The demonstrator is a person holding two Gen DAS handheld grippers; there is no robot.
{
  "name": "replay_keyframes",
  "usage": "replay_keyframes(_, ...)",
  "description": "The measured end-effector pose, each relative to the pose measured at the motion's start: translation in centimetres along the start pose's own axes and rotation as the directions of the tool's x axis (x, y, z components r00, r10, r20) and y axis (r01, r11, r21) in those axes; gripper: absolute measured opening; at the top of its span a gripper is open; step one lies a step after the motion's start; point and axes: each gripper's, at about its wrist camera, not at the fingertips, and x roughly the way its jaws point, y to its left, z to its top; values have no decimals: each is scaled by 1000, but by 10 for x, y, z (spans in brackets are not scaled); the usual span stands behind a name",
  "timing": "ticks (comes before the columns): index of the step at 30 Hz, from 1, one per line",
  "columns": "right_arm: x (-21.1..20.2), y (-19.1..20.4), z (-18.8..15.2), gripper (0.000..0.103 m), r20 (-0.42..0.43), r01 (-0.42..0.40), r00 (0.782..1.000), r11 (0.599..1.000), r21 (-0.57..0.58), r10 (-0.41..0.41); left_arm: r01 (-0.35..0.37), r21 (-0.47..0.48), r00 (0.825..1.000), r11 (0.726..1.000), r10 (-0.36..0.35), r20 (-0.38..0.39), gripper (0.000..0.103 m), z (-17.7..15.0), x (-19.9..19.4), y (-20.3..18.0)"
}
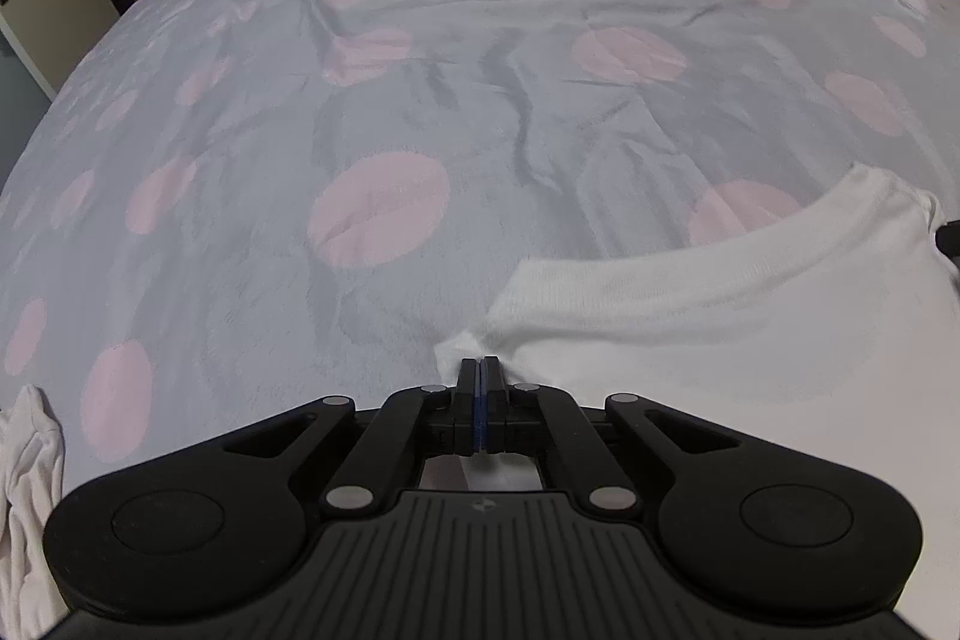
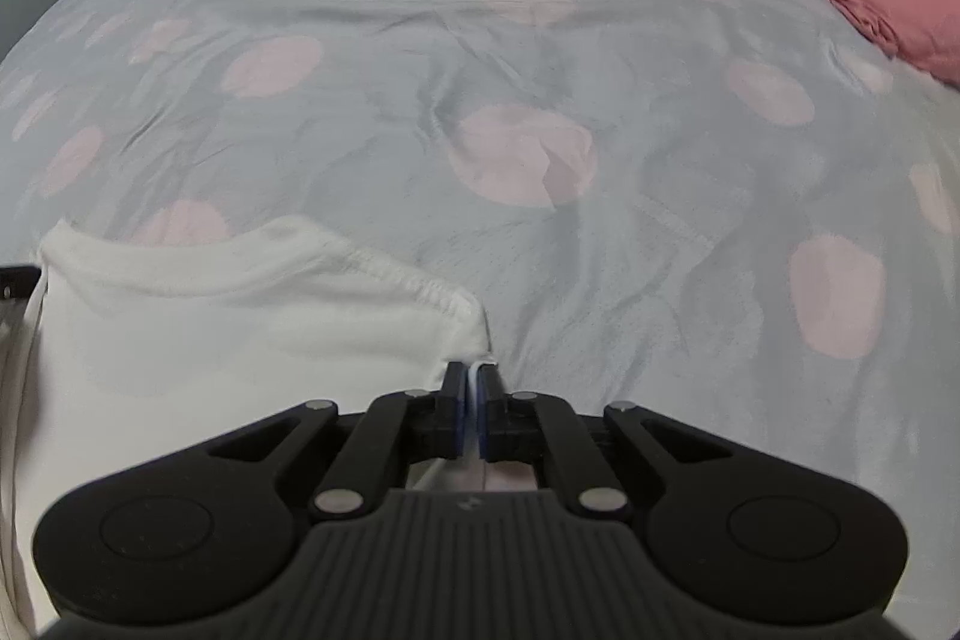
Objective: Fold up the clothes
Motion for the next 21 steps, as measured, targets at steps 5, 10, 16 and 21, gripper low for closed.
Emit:
replay_keyframes(5,-18,-11,10,36,70,53,996,998,40,-56,-3,-9,998,1000,3,57,0,1,-12,2)
replay_keyframes(10,-69,-21,9,39,106,29,994,999,25,-32,-33,-29,986,999,37,163,35,-13,-59,15)
replay_keyframes(16,-145,-17,-46,40,102,-79,991,995,-62,85,42,72,975,996,-57,215,35,-69,-139,11)
replay_keyframes(21,-207,1,-122,40,108,-171,976,974,-149,188,143,168,967,975,-174,187,35,-144,-199,-10)
